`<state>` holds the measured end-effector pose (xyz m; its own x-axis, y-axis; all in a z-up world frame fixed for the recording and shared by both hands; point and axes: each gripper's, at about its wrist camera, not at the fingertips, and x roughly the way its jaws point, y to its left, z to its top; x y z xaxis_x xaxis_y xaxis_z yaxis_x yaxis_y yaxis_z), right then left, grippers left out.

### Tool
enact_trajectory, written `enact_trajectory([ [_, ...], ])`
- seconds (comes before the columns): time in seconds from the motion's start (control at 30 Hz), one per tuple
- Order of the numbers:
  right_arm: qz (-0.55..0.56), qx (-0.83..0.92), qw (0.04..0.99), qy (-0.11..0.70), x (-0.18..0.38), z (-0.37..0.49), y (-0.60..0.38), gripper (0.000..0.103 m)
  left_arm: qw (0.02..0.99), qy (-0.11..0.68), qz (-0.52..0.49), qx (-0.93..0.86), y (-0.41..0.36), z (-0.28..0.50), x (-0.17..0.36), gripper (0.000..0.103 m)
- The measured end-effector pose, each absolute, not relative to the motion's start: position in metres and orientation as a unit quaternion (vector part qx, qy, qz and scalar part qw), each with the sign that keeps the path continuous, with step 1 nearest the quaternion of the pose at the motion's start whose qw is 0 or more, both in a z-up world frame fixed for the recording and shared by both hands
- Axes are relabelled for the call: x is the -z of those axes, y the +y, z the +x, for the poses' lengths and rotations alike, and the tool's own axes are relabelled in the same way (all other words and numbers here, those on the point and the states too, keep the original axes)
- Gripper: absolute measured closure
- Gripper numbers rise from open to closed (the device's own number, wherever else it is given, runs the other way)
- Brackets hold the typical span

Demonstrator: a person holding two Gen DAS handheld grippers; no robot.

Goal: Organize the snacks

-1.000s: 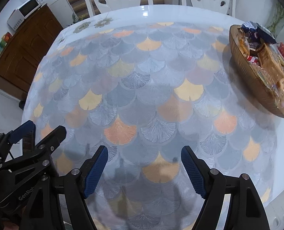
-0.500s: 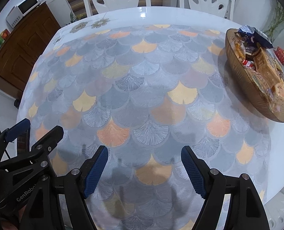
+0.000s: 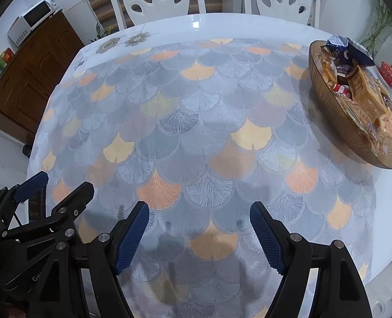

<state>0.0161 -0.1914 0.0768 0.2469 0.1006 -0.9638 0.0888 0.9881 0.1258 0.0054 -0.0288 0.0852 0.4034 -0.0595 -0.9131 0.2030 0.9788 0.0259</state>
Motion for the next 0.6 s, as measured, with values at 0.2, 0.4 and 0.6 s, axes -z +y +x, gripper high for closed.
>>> enact_trajectory([
  [0.2, 0.085, -0.007, 0.782, 0.618, -0.075, 0.0163, -0.1922, 0.027, 0.833, 0.543, 0.065, 0.081, -0.0281, 0.007, -0.0835, 0.02],
  [0.4, 0.08, -0.006, 0.782, 0.618, -0.0734, 0.0168, -0.1911, 0.027, 0.833, 0.544, 0.067, 0.08, -0.0288, 0.0069, -0.0829, 0.02],
  [0.6, 0.084, -0.006, 0.779, 0.621, -0.0706, 0.0165, -0.1919, 0.027, 0.831, 0.545, 0.072, 0.081, -0.0299, 0.0071, -0.0815, 0.02],
])
